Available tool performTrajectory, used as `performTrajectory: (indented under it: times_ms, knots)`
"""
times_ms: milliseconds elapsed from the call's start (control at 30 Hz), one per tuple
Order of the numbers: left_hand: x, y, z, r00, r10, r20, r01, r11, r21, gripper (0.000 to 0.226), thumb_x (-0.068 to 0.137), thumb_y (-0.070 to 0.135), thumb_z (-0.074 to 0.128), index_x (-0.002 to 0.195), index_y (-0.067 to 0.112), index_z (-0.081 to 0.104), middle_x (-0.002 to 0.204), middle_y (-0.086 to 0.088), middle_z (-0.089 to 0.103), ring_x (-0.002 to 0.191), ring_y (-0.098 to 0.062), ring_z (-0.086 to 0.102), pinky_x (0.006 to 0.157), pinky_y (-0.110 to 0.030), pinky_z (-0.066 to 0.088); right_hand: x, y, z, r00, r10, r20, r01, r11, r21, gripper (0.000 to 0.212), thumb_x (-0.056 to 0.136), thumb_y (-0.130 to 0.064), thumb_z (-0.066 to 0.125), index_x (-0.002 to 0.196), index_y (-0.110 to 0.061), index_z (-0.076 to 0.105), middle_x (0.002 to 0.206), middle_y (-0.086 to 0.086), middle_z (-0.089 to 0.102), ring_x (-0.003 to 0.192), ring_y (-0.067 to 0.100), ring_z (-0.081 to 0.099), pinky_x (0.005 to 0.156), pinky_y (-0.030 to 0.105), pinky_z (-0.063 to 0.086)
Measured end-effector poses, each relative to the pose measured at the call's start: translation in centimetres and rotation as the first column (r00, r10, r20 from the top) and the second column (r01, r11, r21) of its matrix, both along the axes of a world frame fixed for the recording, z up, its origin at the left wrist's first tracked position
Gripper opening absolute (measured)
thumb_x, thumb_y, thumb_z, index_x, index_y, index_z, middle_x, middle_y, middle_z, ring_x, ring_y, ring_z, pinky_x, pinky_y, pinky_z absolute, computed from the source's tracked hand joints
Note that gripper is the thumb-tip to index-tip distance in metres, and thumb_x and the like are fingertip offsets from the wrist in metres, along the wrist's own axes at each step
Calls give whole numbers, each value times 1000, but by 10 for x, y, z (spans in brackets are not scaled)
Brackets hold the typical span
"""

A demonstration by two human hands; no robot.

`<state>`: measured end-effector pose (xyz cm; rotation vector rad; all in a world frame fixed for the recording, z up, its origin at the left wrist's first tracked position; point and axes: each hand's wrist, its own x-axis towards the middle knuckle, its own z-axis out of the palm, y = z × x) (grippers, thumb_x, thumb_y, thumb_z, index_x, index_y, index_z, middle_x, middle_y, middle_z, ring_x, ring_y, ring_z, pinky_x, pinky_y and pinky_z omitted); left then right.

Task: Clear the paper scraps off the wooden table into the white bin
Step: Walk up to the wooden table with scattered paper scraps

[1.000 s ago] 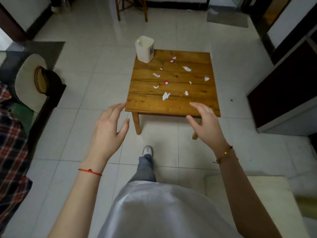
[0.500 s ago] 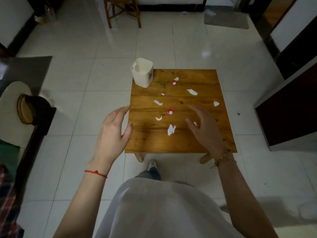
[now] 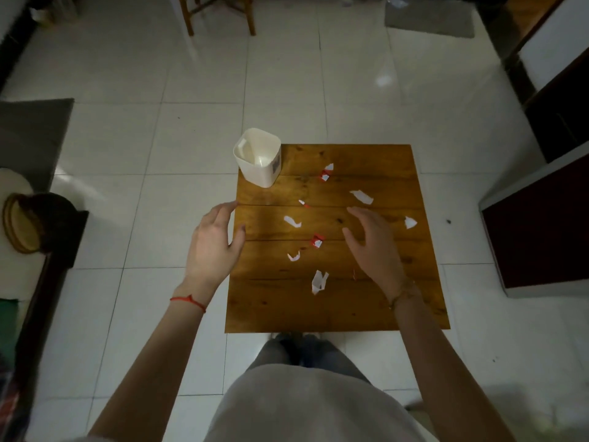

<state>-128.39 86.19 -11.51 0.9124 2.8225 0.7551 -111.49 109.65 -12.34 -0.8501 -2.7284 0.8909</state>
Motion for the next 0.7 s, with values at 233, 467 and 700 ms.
performTrajectory:
  times_ms: [233, 467, 700]
  knots:
    - [-106, 71, -62, 972, 157, 172, -149, 987, -63, 48, 91, 36, 48, 135, 17, 44, 136, -8, 53, 119, -28, 55, 95, -41, 49, -88, 53, -42, 996, 43, 74, -44, 999, 4, 44, 96, -29, 50, 137, -17, 43, 141, 3, 45, 134, 15, 36, 108, 25, 27]
    - [-201, 135, -147, 829, 344, 441, -330, 938, -111, 64, 88, 44, 50, 139, 7, 37, 136, -16, 53, 122, -33, 52, 97, -43, 46, -158, 90, -104, 996, 36, 87, -37, 999, 11, 43, 95, -27, 51, 136, -16, 44, 138, 5, 47, 131, 16, 38, 108, 30, 32]
    - [-245, 173, -217, 512, 455, 729, -510, 843, -168, 86, 81, 53, 54, 145, 7, 21, 142, -17, 42, 123, -37, 49, 96, -49, 49, -190, 99, -163, 993, 34, 110, -31, 999, -27, 44, 96, -28, 50, 137, -17, 43, 140, 4, 45, 133, 16, 36, 109, 28, 30]
